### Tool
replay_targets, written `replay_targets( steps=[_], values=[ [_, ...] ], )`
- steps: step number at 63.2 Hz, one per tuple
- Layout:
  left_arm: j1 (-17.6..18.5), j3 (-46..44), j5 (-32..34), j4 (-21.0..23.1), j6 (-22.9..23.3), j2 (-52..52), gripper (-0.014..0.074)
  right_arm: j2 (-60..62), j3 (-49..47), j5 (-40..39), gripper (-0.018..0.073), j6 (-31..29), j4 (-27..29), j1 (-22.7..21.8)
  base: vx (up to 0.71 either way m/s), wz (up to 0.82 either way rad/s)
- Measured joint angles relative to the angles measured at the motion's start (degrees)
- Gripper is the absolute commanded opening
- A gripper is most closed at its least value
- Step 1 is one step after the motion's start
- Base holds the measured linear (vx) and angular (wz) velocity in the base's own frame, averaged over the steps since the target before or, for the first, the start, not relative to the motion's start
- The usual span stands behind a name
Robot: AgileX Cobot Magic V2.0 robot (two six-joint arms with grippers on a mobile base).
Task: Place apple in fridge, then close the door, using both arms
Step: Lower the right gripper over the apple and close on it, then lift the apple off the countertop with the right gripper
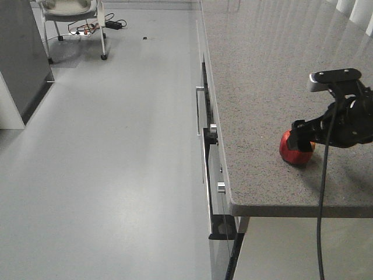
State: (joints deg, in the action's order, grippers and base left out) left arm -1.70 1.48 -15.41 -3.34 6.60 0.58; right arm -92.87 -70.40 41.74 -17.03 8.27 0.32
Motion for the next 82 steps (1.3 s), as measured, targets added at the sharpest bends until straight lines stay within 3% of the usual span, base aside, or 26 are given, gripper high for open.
replay_targets(
  steps=[23, 43, 59, 82],
  values=[
    [0.0, 0.0, 0.0, 0.0, 0.0, 0.0, -0.0006, -10.1, -6.7, 0.2, 0.0630, -0.8, 0.1, 0.0, 0.00, 0.00],
    [0.0, 0.0, 0.0, 0.0, 0.0, 0.0, -0.0006, -14.0, -8.3, -0.2, 0.0481, -0.9, 0.2, 0.0, 0.00, 0.00],
    [0.0, 0.0, 0.0, 0.0, 0.0, 0.0, -0.0006, -13.7, -8.4, 0.5, 0.0383, -0.8, 1.8, 0.0, 0.00, 0.00],
    [0.0, 0.0, 0.0, 0.0, 0.0, 0.0, -0.0006, -2.6, -8.2, 8.7, 0.0377, -0.5, 6.5, 0.0, 0.00, 0.00]
  ],
)
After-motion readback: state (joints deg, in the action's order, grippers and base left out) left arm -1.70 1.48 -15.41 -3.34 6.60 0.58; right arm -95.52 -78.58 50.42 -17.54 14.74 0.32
